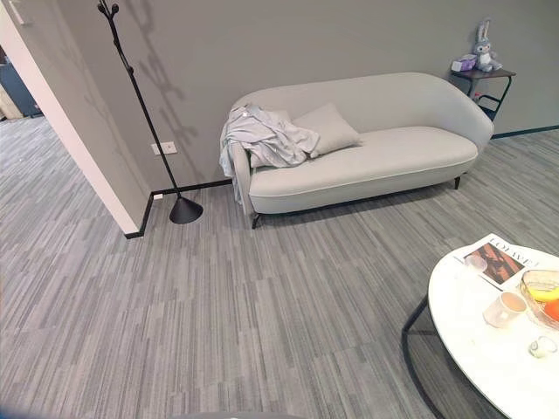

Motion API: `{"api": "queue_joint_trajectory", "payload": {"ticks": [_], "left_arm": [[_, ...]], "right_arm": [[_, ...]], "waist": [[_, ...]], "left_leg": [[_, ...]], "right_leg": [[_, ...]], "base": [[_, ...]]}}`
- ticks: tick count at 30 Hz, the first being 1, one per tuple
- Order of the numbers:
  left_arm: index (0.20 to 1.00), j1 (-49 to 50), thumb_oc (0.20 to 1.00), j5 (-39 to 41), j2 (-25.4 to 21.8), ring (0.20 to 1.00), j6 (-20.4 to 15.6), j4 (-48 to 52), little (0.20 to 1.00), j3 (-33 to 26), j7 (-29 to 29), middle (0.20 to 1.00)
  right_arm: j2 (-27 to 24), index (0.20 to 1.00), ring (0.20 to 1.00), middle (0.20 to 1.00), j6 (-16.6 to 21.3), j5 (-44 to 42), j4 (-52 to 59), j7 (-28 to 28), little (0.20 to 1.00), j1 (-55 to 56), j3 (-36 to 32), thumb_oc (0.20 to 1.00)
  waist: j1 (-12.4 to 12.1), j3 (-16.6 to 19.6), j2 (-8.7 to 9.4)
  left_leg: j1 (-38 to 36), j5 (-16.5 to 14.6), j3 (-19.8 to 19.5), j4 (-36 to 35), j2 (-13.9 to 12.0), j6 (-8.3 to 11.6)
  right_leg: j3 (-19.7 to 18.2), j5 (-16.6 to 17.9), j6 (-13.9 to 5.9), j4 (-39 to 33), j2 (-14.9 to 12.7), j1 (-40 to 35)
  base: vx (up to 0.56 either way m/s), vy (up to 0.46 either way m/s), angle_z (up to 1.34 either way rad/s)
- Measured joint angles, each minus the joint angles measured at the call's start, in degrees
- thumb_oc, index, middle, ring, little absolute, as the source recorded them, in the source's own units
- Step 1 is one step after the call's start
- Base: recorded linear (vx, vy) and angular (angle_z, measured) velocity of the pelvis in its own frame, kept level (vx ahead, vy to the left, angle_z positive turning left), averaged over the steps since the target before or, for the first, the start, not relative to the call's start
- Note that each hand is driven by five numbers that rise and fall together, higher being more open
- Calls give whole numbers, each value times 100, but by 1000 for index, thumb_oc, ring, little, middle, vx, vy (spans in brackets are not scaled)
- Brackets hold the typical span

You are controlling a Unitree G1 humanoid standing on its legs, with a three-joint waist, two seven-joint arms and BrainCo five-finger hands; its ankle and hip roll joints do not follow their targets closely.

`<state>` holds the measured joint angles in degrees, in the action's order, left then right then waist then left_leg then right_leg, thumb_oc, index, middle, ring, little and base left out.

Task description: Hang the clothes on the sofa on the clothes rack.

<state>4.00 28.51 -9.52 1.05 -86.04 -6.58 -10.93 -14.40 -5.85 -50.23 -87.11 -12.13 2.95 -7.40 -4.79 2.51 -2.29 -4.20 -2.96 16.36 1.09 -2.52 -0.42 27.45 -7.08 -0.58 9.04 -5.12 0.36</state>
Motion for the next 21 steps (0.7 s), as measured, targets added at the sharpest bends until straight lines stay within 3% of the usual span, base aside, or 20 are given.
{"api": "queue_joint_trajectory", "payload": {"ticks": [21], "left_arm": [[1000, 3, 1000, -269, -2, 1000, 0, -7, 1000, 214, -50, 1000]], "right_arm": [[-1, 1000, 1000, 1000, 13, 700, 67, -111, 1000, 9, 251, 1000]], "waist": [[-1, -17, -40]], "left_leg": [[20, -2, -25, -14, -1, 2]], "right_leg": [[36, -1, 1, -9, 0, -28]], "base": [[6, -9, 0]]}}
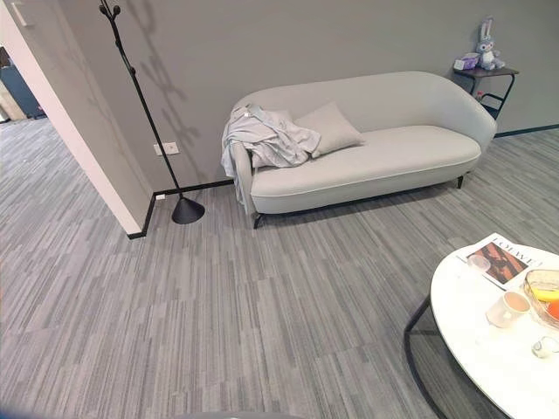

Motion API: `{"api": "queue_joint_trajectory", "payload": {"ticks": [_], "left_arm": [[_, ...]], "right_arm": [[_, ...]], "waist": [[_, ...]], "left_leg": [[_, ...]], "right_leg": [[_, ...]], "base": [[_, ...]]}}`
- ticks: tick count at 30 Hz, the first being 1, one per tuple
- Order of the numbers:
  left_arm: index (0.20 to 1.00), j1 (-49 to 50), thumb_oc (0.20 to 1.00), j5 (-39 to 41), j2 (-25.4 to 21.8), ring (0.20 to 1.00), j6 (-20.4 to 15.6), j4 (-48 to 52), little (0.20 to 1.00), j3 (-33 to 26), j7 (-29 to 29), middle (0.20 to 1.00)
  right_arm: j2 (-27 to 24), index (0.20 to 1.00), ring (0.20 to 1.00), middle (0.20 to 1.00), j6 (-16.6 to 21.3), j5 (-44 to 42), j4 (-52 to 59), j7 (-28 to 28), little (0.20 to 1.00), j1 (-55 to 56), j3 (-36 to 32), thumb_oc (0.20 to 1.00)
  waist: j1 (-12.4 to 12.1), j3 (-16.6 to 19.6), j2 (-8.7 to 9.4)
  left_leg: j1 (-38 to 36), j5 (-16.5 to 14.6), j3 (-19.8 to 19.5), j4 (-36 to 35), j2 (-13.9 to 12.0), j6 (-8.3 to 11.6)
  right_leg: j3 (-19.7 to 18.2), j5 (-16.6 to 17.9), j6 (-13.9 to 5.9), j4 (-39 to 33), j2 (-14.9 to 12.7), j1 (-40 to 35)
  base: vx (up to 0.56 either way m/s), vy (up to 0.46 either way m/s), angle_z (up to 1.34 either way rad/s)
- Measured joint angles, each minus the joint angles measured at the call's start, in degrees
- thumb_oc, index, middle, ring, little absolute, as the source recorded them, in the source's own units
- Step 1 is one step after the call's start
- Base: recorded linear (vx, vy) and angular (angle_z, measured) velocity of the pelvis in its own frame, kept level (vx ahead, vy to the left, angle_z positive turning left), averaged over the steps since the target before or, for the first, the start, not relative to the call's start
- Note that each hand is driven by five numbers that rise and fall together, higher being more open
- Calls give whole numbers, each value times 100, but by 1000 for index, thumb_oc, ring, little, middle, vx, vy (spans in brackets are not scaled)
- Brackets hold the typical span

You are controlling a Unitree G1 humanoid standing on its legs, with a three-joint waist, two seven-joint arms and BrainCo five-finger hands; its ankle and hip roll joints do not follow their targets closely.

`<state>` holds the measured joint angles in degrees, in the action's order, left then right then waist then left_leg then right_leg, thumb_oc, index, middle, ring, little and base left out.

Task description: Hang the clothes on the sofa on the clothes rack.

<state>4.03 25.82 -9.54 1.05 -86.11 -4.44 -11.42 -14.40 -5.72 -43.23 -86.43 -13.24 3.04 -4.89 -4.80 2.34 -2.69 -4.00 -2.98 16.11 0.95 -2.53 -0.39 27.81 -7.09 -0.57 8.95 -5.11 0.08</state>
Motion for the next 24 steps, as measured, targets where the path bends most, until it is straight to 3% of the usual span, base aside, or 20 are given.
{"api": "queue_joint_trajectory", "payload": {"ticks": [2, 3, 4, 5, 6, 7, 8, 9, 10, 11, 12, 13, 14, 16, 17, 19, 21, 22, 23, 24], "left_arm": [[1000, -20, 1000, 3, -14, 1000, -5, 3, 1000, 4, 6, 1000], [1000, -41, 1000, 6, -86, 1000, -19, 4, 1000, -1, 12, 1000], [1000, -346, 1000, 34, -143, 1000, -77, 271, 1000, -8, 82, 1000], [1000, -370, 1000, 144, -162, 1000, -125, 426, 1000, 60, 115, 1000], [1000, -470, 1000, 432, -229, 1000, -75, 497, 1000, -45, 114, 1000], [1000, -489, 1000, 585, -294, 1000, -86, 452, 1000, -350, 118, 1000], [1000, -403, 1000, 710, -143, 1000, -94, 383, 1000, -469, 122, 1000], [1000, -154, 1000, 712, -38, 1000, -79, 242, 1000, -524, 97, 1000], [1000, -133, 1000, 715, 9, 1000, 0, -151, 1000, -566, 159, 1000], [1000, -89, 1000, 724, -53, 1000, 29, -305, 1000, -573, 174, 1000], [1000, -18, 1000, 729, -96, 1000, 33, -346, 1000, -578, 181, 1000], [1000, 12, 1000, 729, -202, 1000, 35, -454, 1000, -684, 193, 1000], [1000, 54, 1000, 734, -255, 1000, 31, -444, 1000, -684, 202, 1000], [1000, 68, 1000, 734, -375, 1000, 38, -460, 1000, -809, 210, 1000], [1000, 30, 1000, 726, -451, 1000, 37, -448, 1000, -925, 205, 1000], [1000, -173, 1000, 709, -577, 1000, 32, -489, 1000, -1067, 206, 1000], [1000, -269, 1000, 695, -731, 1000, 27, -417, 1000, -1140, 203, 1000], [1000, -287, 1000, 696, -708, 1000, 23, -386, 1000, -1150, 201, 1000], [1000, -306, 1000, 691, -622, 1000, 34, -378, 1000, -1120, 187, 1000], [1000, -326, 1000, 691, -632, 1000, 16, -308, 1000, -1060, 186, 1000]], "right_arm": [[18, 1000, 1000, 1000, -1, 57, 3, -17, 1000, -4, 38, 1000], [120, 1000, 1000, 1000, -5, 76, -2, -30, 1000, -58, 218, 1000], [200, 1000, 1000, 1000, 8, 159, 424, -24, 1000, -290, 151, 1000], [216, 1000, 1000, 1000, 40, 159, 452, -16, 1000, -457, 159, 1000], [251, 1000, 1000, 1000, 9, 161, 222, 11, 1000, -744, -119, 1000], [346, 1000, 1000, 1000, 7, 160, 16, 25, 1000, -775, -36, 1000], [231, 1000, 1000, 1000, -15, 166, -198, 16, 1000, -809, 9, 1000], [66, 1000, 1000, 1000, -13, 166, -141, 26, 1000, -880, 214, 1000], [-46, 1000, 1000, 1000, 86, 162, 76, 35, 1000, -721, 348, 1000], [-5, 1000, 1000, 1000, 101, 170, 63, 40, 1000, -713, 437, 1000], [49, 1000, 1000, 1000, 99, 179, 20, 37, 1000, -737, 452, 1000], [164, 1000, 1000, 1000, 127, 226, 21, 26, 1000, -763, 612, 1000], [234, 1000, 1000, 1000, 115, 282, 28, 3, 1000, -796, 699, 1000], [412, 1000, 1000, 1000, 125, 395, 6, -7, 1000, -918, 969, 1000], [604, 1000, 1000, 1000, 136, 402, -19, -33, 1000, -1002, 1069, 1000], [787, 1000, 1000, 1000, 110, 436, -204, -66, 1000, -1034, 1073, 1000], [961, 1000, 1000, 1000, 85, 497, -535, -110, 1000, -919, 1054, 1000], [944, 1000, 1000, 1000, 59, 495, -568, -133, 1000, -862, 1035, 1000], [811, 1000, 1000, 1000, 42, 492, -454, -136, 1000, -676, 1050, 1000], [836, 1000, 1000, 1000, 47, 491, -399, -147, 1000, -622, 1061, 1000]], "waist": [[1, -23, 32], [-8, -92, 127], [-35, -546, 417], [-270, -745, 592], [-263, -1047, 635], [-360, -1251, 892], [-577, -1266, 495], [-694, -1242, 298], [-545, -1251, 73], [-673, -1226, 144], [-765, -1198, 186], [-796, -1202, 234], [-841, -1177, 318], [-869, -1135, 483], [-950, -1078, 672], [-1004, -1074, 945], [-1081, -807, 1503], [-1100, -768, 1527], [-1097, -648, 1313], [-1105, -616, 1385]], "left_leg": [[75, -52, -66, 180, -39, 76], [370, -160, -144, 765, -139, 193], [2437, 527, -642, 4064, -533, 839], [3283, 1767, -987, 5058, -650, 1002], [3979, 1709, -1074, 5231, -804, 975], [3982, 1444, -684, 3282, -589, 821], [3623, 1407, -706, 984, -835, 861], [3503, 1519, -804, -130, -910, 1035], [3521, 1421, -996, -664, -897, 1127], [3485, 1373, -1130, -622, -739, 1086], [3429, 1361, -1120, -623, -651, 1055], [3269, 1275, -1082, -582, -543, 890], [3225, 1203, -1084, -417, -474, 776], [3036, 1070, -834, 3, -435, 553], [2907, 1018, -718, 174, -330, 473], [2926, 899, -554, 730, -134, 289], [2831, 753, -211, 1293, 241, -81], [2696, 659, -51, 1415, 312, -218], [2314, 727, -32, 1156, 319, -856], [2128, 631, -36, 1018, 337, -926]], "right_leg": [[63, -24, 30, -1, 15, -50], [89, -107, 152, -11, 47, 5], [22, -286, 835, 551, 184, 523], [-127, -221, 979, 444, 320, 556], [-93, -191, 1011, 168, 498, 335], [-9, -150, 471, -355, 507, 125], [295, -452, 177, -90, 686, -192], [-133, -756, 630, 1188, 292, 41], [-297, -1090, 419, 794, 525, -252], [-451, -1022, 530, 703, 535, -270], [-580, -969, 442, 518, 549, -305], [-836, -621, 194, 13, 773, -573], [-936, -547, 371, -113, 847, -592], [-1212, -346, 444, -735, 1173, -932], [-1333, -353, 435, -915, 1295, -1102], [-1460, -528, 250, -1082, 1346, -1363], [-1234, -734, -104, -1069, 1093, -1569], [-1137, -763, -128, -922, 1096, -1591], [-784, -831, -217, -258, 1173, -1578], [-619, -866, -288, 235, 994, -1438]], "base": [[-54, -159, 16], [-142, -254, 34], [111, -243, -10], [296, -96, -6], [494, 58, -5], [435, 125, 2], [445, 122, -61], [370, 84, -63], [460, 114, -51], [359, 83, -27], [372, 95, -59], [399, 104, -57], [394, 115, -53], [470, 165, -70], [657, 269, -70], [587, 287, -42], [524, 336, -24], [474, 376, -12], [431, 391, -1], [391, 385, -12]]}}
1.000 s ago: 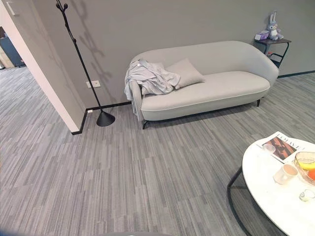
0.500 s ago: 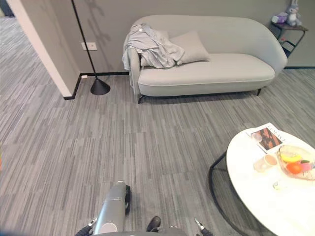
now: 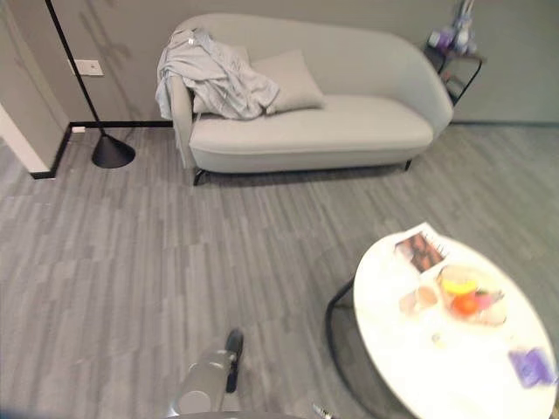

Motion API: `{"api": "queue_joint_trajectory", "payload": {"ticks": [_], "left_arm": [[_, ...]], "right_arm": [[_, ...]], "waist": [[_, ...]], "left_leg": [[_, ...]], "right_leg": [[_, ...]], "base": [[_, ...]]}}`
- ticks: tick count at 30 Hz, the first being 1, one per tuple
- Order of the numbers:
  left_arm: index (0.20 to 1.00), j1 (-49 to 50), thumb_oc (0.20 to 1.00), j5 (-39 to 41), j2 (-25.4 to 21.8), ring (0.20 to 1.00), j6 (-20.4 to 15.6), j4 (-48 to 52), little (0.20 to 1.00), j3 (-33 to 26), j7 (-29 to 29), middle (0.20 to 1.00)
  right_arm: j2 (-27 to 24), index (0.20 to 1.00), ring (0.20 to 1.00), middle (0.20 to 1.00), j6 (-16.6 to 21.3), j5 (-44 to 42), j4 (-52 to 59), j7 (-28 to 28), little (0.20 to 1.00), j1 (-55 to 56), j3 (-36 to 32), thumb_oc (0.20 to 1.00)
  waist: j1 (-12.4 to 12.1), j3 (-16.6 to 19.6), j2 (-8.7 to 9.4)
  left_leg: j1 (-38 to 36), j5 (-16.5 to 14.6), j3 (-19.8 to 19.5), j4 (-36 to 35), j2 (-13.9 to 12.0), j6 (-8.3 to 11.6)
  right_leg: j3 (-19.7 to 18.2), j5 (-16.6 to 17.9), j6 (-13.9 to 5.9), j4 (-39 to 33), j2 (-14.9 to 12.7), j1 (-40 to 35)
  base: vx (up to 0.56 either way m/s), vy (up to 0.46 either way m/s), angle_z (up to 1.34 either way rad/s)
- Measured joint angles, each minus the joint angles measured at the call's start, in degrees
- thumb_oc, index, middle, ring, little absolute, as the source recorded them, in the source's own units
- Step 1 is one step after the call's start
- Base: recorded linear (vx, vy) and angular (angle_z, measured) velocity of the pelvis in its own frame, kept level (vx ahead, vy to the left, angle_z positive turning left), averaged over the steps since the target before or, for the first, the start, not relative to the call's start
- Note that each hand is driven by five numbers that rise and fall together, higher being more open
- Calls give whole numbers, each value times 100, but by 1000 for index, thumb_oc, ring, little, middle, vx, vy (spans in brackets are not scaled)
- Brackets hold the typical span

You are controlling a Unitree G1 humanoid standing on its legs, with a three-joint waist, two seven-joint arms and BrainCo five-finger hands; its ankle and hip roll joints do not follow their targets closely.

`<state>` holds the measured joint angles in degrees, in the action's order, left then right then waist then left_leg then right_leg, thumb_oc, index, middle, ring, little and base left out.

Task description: Hang the clothes on the sofa on the clothes rack.

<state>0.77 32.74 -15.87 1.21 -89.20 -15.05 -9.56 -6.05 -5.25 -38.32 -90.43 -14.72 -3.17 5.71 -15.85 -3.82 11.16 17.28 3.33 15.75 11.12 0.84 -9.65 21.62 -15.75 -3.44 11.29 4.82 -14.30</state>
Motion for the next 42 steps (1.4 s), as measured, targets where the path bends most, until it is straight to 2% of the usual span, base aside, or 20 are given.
{"api": "queue_joint_trajectory", "payload": {"ticks": [2, 5, 9, 11, 14, 16, 19, 21, 22, 24, 25, 27, 28, 31, 33, 36, 38, 39, 40, 42], "left_arm": [[1000, -48, 1000, -11, 14, 1000, -18, 79, 1000, 308, -16, 1000], [1000, -199, 1000, -9, -122, 1000, -145, 181, 1000, 603, 36, 1000], [1000, -282, 1000, -11, -121, 1000, -279, 322, 1000, 824, 84, 1000], [1000, -373, 1000, -13, -20, 1000, -287, 228, 1000, 805, 158, 1000], [1000, -272, 1000, -23, 62, 1000, -357, 191, 1000, 829, 246, 1000], [1000, -136, 1000, -34, 35, 1000, -360, 259, 1000, 836, 268, 1000], [1000, 44, 1000, -139, 64, 1000, -340, 238, 1000, 830, 267, 1000], [1000, 140, 1000, -249, 399, 1000, -313, 132, 1000, 785, 220, 1000], [1000, 149, 1000, -249, 427, 1000, -305, 135, 1000, 787, 192, 1000], [1000, 73, 1000, -246, 428, 1000, -319, 79, 1000, 841, 221, 1000], [1000, -108, 1000, -238, 449, 1000, -348, 222, 1000, 840, 250, 1000], [1000, -245, 1000, -236, 467, 1000, -355, 463, 1000, 845, 299, 1000], [1000, -246, 1000, -234, 468, 1000, -367, 598, 1000, 848, 316, 1000], [1000, -285, 1000, -150, 467, 1000, -379, 647, 1000, 834, 376, 1000], [1000, -268, 1000, -115, 460, 1000, -391, 829, 1000, 839, 393, 1000], [1000, -360, 1000, -114, 483, 1000, -408, 955, 1000, 964, 397, 1000], [1000, -270, 1000, -111, 500, 1000, -400, 946, 1000, 1040, 396, 1000], [1000, -360, 1000, -97, 426, 1000, -392, 920, 1000, 1039, 415, 1000], [1000, -544, 1000, 0, 307, 1000, -417, 861, 1000, 1030, 424, 1000], [1000, -716, 1000, 62, 47, 1000, -419, 872, 1000, 787, 439, 1000]], "right_arm": [[-216, 1000, 1000, 1000, 11, 3, 443, 30, 1000, 19, 31, 1000], [-565, 1000, 1000, 1000, 128, -10, 874, 80, 1000, 38, 44, 1000], [-769, 1000, 1000, 1000, 239, -208, 1212, 128, 1000, 53, 11, 1000], [-745, 1000, 1000, 1000, 269, -340, 1310, 127, 1000, -109, -3, 1000], [-667, 1000, 1000, 1000, 331, -334, 1344, 137, 1000, -200, -213, 1000], [-597, 1000, 1000, 1000, 335, -335, 1306, 110, 1000, -164, -325, 1000], [-544, 1000, 1000, 1000, 255, -317, 1316, 62, 1000, -116, -465, 1000], [-844, 1000, 1000, 1000, 205, -105, 1146, 24, 1000, -6, -454, 1000], [-865, 1000, 1000, 1000, 189, -79, 1128, 18, 1000, 9, -432, 1000], [-838, 1000, 1000, 1000, 176, 14, 1150, 17, 1000, -59, -384, 1000], [-805, 1000, 1000, 1000, 205, 14, 1239, 29, 1000, -101, -383, 1000], [-771, 1000, 1000, 1000, 212, 16, 1252, 82, 1000, -169, -299, 1000], [-766, 1000, 1000, 1000, 226, 75, 1099, 138, 1000, -255, -159, 1000], [-763, 1000, 1000, 1000, 337, 156, 1122, 206, 1000, -342, 16, 1000], [-795, 1000, 1000, 1000, 354, 247, 1231, 217, 1000, -302, 52, 1000], [-769, 1000, 1000, 1000, 361, 528, 1235, 271, 1000, -289, 180, 1000], [-782, 1000, 1000, 1000, 379, 597, 1198, 279, 1000, -226, 228, 1000], [-692, 1000, 1000, 1000, 426, 625, 1135, 300, 1000, -196, 228, 1000], [-544, 1000, 1000, 1000, 419, 673, 1068, 309, 1000, -249, 266, 1000], [-215, 1000, 1000, 1000, 464, 739, 1042, 305, 1000, -543, 223, 1000]], "waist": [[190, 76, -329], [466, 70, -533], [670, 69, -952], [756, -18, -1075], [842, -88, -920], [912, -56, -742], [952, -43, -593], [1128, 127, -1091], [1097, 161, -1118], [1072, 193, -991], [971, 199, -870], [845, 123, -746], [761, 81, -712], [819, 41, -560], [799, 39, -580], [765, -111, -750], [715, -132, -862], [728, -157, -789], [658, -147, -583], [624, -299, -134]], "left_leg": [[-717, -54, -190, -576, 77, 0], [-1230, -194, -501, -734, 457, -29], [-1829, -333, -1307, -1044, 479, 2], [-1951, -506, -1675, -1044, 467, 269], [-2306, -908, -2057, -1038, 568, 359], [-2380, -1165, -2212, -846, 530, 346], [-2743, -1414, -2529, -941, 375, 525], [-3043, -1654, -2577, -666, -560, 1104], [-3006, -1551, -2466, -438, -611, 1262], [-2443, -1342, -2436, 614, -654, 1620], [-1602, -976, -2249, 2044, -699, 2036], [-677, 81, -1884, 3590, -900, 1977], [-287, -111, -1348, 4229, -1374, 1729], [-93, -350, -211, 2974, -1863, 1442], [-66, -251, -90, 1495, -1862, 1564], [-179, 527, -169, -1557, -1907, 1915], [-264, 495, -166, -1641, -1875, 1863], [-231, 1161, -255, -1654, -1736, 1795], [-265, 1431, -61, -1614, -1564, 1681], [-312, 1018, 237, -1146, -1321, 1287]], "right_leg": [[568, 426, -232, 2860, -802, 1038], [275, 260, -343, 3956, -1715, 1892], [252, 135, -210, 1685, -1774, 2170], [38, 798, -284, -11, -1720, 2517], [-232, 1960, -579, -1182, -2093, 2751], [-205, 2090, -642, -1246, -2297, 2711], [-205, 2104, -616, -944, -2291, 2473], [105, 2033, -198, -412, -1592, 2047], [147, 2011, -61, -344, -1518, 1961], [383, 1911, -63, -719, -1426, 1627], [593, 1891, 89, -1044, -1303, 1409], [759, 1735, 324, -1266, -1173, 1152], [818, 1745, 332, -1414, -1003, 969], [1011, 1605, 402, -1648, -1016, 585], [1002, 1444, 320, -1678, -1024, 518], [1057, 1316, -84, -1640, -925, 282], [995, 1083, -313, -1683, -1004, -56], [1009, 995, -480, -1682, -1126, -151], [1011, 969, -507, -1679, -1327, -131], [841, 1316, -253, -1476, -1718, -5]], "base": [[410, 354, -1], [319, 130, 78], [392, -44, 93], [348, -91, 75], [547, -70, 90], [623, -84, 95], [547, -107, 66], [628, -224, 104], [262, -184, 56], [224, -239, 46], [241, -295, 55], [247, -177, 32], [264, -55, 7], [258, 55, 18], [324, 207, 8], [318, 206, 8], [435, 317, -8], [414, 324, 12], [316, 246, 7], [365, 334, -44]]}}
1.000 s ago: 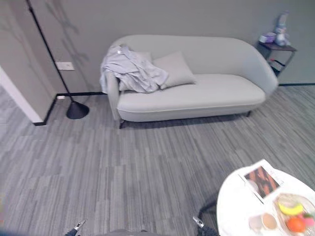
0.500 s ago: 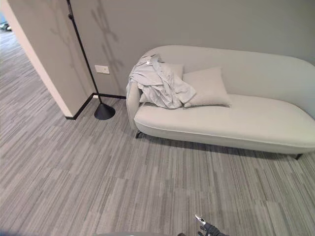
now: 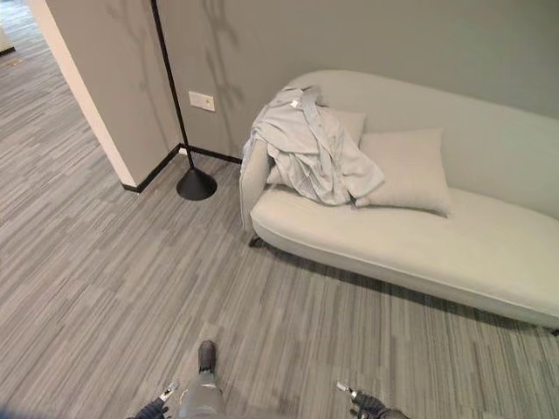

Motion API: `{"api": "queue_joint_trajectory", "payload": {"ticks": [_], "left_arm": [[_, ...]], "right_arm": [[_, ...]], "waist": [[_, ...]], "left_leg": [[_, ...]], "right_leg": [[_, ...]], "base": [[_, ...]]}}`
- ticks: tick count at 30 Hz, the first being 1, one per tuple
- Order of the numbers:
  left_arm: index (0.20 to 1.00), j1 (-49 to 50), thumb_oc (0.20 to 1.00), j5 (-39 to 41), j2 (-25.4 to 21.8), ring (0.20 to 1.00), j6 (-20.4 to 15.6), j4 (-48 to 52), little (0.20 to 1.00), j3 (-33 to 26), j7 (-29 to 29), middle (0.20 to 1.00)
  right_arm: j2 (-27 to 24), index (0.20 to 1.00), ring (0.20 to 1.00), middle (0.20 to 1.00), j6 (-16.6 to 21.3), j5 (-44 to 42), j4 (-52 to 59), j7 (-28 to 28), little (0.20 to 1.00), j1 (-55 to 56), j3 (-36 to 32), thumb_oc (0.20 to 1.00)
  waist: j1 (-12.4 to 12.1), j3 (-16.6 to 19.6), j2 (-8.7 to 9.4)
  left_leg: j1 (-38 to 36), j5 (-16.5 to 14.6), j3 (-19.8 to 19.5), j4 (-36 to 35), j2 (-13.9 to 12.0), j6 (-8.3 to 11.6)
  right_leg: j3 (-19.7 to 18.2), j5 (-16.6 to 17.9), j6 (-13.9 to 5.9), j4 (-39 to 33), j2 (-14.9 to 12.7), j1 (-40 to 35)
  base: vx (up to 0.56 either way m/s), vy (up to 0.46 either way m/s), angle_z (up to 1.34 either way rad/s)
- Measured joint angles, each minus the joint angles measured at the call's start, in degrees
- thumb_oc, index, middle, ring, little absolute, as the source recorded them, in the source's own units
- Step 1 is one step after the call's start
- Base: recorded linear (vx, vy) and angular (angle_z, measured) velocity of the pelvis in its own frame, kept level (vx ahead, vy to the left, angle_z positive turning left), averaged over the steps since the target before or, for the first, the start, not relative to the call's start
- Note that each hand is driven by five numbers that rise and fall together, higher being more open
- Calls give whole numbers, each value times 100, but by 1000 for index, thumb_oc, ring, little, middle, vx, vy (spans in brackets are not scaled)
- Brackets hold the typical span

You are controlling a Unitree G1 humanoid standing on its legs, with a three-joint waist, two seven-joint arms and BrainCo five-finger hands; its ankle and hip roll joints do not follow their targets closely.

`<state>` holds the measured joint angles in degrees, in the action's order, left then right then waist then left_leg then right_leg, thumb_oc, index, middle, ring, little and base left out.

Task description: Hang the clothes on the sofa on the clothes rack.

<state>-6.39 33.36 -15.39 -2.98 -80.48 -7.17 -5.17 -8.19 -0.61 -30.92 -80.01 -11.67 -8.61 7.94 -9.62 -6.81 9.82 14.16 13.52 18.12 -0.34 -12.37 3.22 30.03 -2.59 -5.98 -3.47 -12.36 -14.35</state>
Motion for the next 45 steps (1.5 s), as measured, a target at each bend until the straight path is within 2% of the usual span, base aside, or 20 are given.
{"api": "queue_joint_trajectory", "payload": {"ticks": [3, 5, 8, 11, 15, 17, 23, 25, 26, 31, 33, 36, 37, 38, 39, 40, 41, 42, 43, 45], "left_arm": [[1000, -49, 1000, 51, -42, 1000, -68, 50, 1000, 0, -37, 1000], [1000, -104, 1000, 37, -12, 1000, -36, -198, 1000, 83, -54, 1000], [1000, -5, 1000, -165, 111, 1000, -39, -280, 1000, 612, -52, 1000], [1000, 72, 1000, -474, 11, 1000, -54, -276, 1000, 915, -39, 1000], [1000, 221, 1000, -531, -5, 1000, -67, -267, 1000, 935, 3, 1000], [1000, 327, 1000, -533, 14, 1000, -103, -47, 1000, 853, 47, 1000], [1000, 595, 1000, -558, 107, 1000, -104, 361, 1000, 655, 110, 1000], [1000, 632, 1000, -592, 86, 1000, -95, 463, 1000, 659, 130, 1000], [1000, 710, 1000, -655, 169, 1000, -85, 579, 1000, 668, 152, 1000], [1000, 791, 1000, -757, 626, 1000, -54, 661, 1000, 482, 123, 1000], [1000, 797, 1000, -757, 616, 1000, -76, 706, 1000, 432, 159, 1000], [1000, 637, 1000, -755, 477, 1000, -106, 1006, 1000, 504, 283, 1000], [1000, 667, 1000, -746, 562, 1000, -126, 1377, 1000, 515, 304, 1000], [1000, 728, 1000, -704, 595, 1000, -207, 1844, 1000, 726, 319, 1000], [1000, 855, 1000, -697, 543, 1000, -230, 2160, 1000, 786, 325, 1000], [1000, 964, 1000, -667, 457, 1000, -270, 2420, 1000, 827, 335, 1000], [1000, 1025, 1000, -601, 367, 1000, -279, 2588, 1000, 936, 335, 1000], [1000, 1198, 1000, -513, 364, 1000, -286, 2685, 1000, 959, 326, 1000], [1000, 1247, 1000, -495, 381, 1000, -287, 2619, 1000, 953, 332, 1000], [1000, 1188, 1000, -444, 473, 1000, -275, 2144, 1000, 949, 379, 1000]], "right_arm": [[7, 1000, 1000, 1000, 120, 52, 283, 5, 1000, 90, -15, 1000], [-36, 1000, 1000, 1000, 122, 46, 167, 16, 1000, 99, -165, 1000], [-212, 1000, 1000, 1000, 108, 39, 133, 53, 1000, 359, -184, 1000], [-198, 1000, 1000, 1000, 106, 49, 307, 24, 1000, 224, -180, 1000], [-267, 1000, 1000, 1000, 140, 50, 782, 82, 1000, 229, -174, 1000], [-345, 1000, 1000, 1000, 144, 73, 1560, 295, 1000, 412, -195, 1000], [-621, 1000, 1000, 1000, 164, 793, 3879, 899, 1000, 933, -555, 1000], [-620, 1000, 1000, 1000, 214, 1161, 4333, 1073, 1000, 1097, -667, 1000], [-726, 1000, 1000, 1000, 222, 1777, 4470, 1295, 1000, 1197, -727, 1000], [-1651, 1000, 1000, 1000, 86, 3495, 4886, 1618, 1000, 1162, -626, 1000], [-1879, 1000, 1000, 1000, 92, 3933, 5127, 1659, 1000, 1125, -507, 1000], [-2018, 1000, 1000, 1000, 204, 4577, 5807, 1772, 1000, 533, 87, 1000], [-2113, 1000, 1000, 1000, 330, 4767, 5982, 1830, 1000, 184, 243, 1000], [-2180, 1000, 1000, 1000, 424, 4946, 5998, 1901, 1000, -135, 334, 1000], [-2215, 1000, 1000, 1000, 510, 5074, 5867, 1971, 1000, -344, 588, 1000], [-2191, 1000, 1000, 1000, 532, 5232, 5554, 2003, 1000, -709, 902, 1000], [-2224, 1000, 1000, 1000, 530, 5257, 5453, 2027, 1000, -883, 960, 1000], [-2189, 1000, 1000, 1000, 544, 5338, 5401, 2109, 1000, -931, 959, 1000], [-2124, 1000, 1000, 1000, 523, 5347, 5193, 2175, 1000, -966, 1036, 1000], [-1874, 1000, 1000, 1000, 481, 5332, 4459, 2235, 1000, -1263, 1548, 1000]], "waist": [[-27, 25, -211], [-1, 35, -319], [229, 146, -580], [303, 128, -661], [487, 112, -965], [550, 128, -1014], [770, 135, -756], [789, 158, -479], [788, 178, -355], [804, 134, -915], [794, 111, -947], [643, 18, -670], [473, -82, -726], [250, -182, -796], [87, -173, -775], [63, -209, -593], [67, -250, -536], [-24, -212, -639], [-37, -219, -686], [-64, -254, -751]], "left_leg": [[-424, -774, 164, 609, 39, -92], [-426, -1292, 111, 1099, 190, -109], [-764, -1510, 112, 756, 796, -654], [-1080, -1551, 136, 449, 1022, -822], [-1720, -1582, 140, 96, 1063, -871], [-1934, -1582, 138, -171, 1073, -850], [-2235, -1646, -73, -420, 1158, -609], [-2335, -1639, -204, -422, 1261, -407], [-2392, -1742, -369, -366, 1181, -177], [-2424, -1752, -520, -223, 558, 110], [-2381, -1788, -640, 7, 392, 202], [-1421, -1751, -1022, 1789, 19, 275], [-609, -1410, -1547, 3292, -237, 804], [207, -611, -2082, 4654, -441, 931], [692, -534, -2015, 5234, -453, 829], [826, -813, -1307, 4407, -467, 493], [772, -816, -816, 2922, -431, 437], [564, -709, -654, 880, -473, 504], [523, -628, -666, -170, -526, 584], [589, -520, -841, -538, -594, 697]], "right_leg": [[-340, 804, -74, 408, -165, 8], [-688, 857, -29, 1098, -480, 184], [-747, 1592, -436, 3083, -1473, 1077], [-593, 1151, -509, 4081, -1590, 1642], [-208, 287, -457, 3783, -1093, 2056], [39, 185, -484, 2458, -895, 2165], [-326, 1003, -715, 689, -886, 2338], [-436, 1058, -642, 429, -894, 2153], [-558, 1329, -346, 404, -790, 2027], [-256, 1127, -139, 439, -193, 1759], [-178, 995, -126, 448, -93, 1656], [-108, 792, 75, 146, 269, 1510], [-87, 564, 422, 403, 492, 1524], [-90, 254, 592, 615, 698, 1477], [-54, 219, 662, 375, 810, 1281], [-16, 191, 713, 121, 808, 1148], [97, 205, 703, -76, 823, 1069], [175, 252, 640, -174, 958, 977], [207, 216, 577, -200, 1093, 881], [177, 41, 486, -198, 1247, 630]], "base": [[498, 643, -47], [339, 612, -17], [323, 665, 36], [204, 257, 5], [234, 64, 10], [262, -102, -4], [265, -105, 18], [358, -138, 41], [478, -196, 32], [284, -168, 17], [263, -254, 15], [186, -278, 10], [247, -292, 6], [292, -142, 11], [263, -48, 9], [293, 88, 27], [243, 120, 20], [324, 191, 20], [305, 183, 2], [358, 243, -12]]}}
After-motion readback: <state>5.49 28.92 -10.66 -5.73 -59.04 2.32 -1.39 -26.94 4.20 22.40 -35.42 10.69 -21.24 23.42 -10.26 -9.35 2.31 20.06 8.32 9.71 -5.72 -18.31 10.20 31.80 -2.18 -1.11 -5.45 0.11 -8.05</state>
